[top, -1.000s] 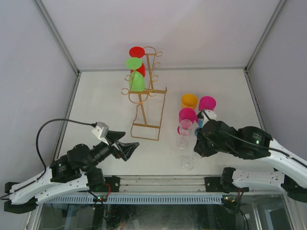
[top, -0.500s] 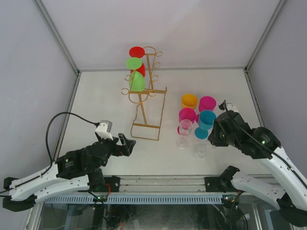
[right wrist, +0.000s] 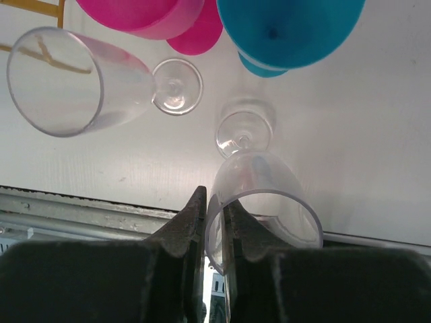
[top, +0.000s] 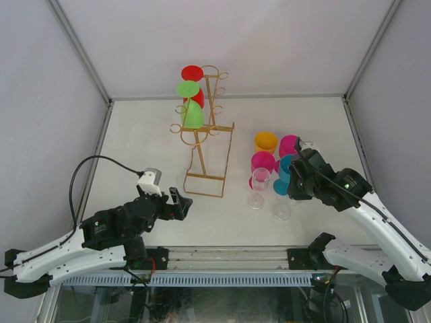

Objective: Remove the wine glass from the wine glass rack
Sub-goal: Place the wine glass at the center of the board.

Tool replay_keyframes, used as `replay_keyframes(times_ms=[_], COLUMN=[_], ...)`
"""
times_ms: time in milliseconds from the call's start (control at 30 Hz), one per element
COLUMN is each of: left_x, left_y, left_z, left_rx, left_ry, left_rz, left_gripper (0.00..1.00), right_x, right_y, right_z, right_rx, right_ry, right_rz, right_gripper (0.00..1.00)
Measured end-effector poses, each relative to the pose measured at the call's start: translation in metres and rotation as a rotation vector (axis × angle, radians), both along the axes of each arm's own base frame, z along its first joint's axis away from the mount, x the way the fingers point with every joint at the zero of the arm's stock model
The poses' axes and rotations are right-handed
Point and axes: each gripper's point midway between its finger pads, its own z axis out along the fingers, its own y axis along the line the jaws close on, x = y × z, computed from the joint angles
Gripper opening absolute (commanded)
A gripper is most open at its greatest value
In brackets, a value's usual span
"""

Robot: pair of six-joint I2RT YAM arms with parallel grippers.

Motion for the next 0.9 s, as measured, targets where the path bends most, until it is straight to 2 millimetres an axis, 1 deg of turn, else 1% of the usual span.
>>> replay_keyframes(times_ms=[200, 367, 533, 633, 900], left_x=[-0.002, -0.003, -0.004, -0.005, -0.004], left_y=[-0.001, -0.003, -0.003, -0.004, -0.003], left_z=[-0.001, -0.001, -0.001, -0.001, -0.001], left_rx=[0.001, -0.003, -0.004, -0.004, -0.006], left_ry=[0.006, 0.011, 0.014, 0.016, 0.014], left_rz=[-0.015, -0.025, -0.032, -0.034, -0.032], left_gripper=[1.00, 1.00, 1.00, 1.00, 1.00], right_x=[0.014, 0.022, 0.026, 0.028, 0.030], right_y=[0.007, 0.010, 0.012, 0.012, 0.014], right_z=[-0.006, -0.013, -0.016, -0.015, -0.016], right_rx=[-0.026, -0.052, -0.057, -0.055, -0.056], right_ry=[-0.004, 0.003, -0.008, -0.014, -0.012], right_rz=[0.009, 0.021, 0.033, 0.036, 0.048], right_gripper=[0.00, 0.00, 0.00, 0.03, 0.05])
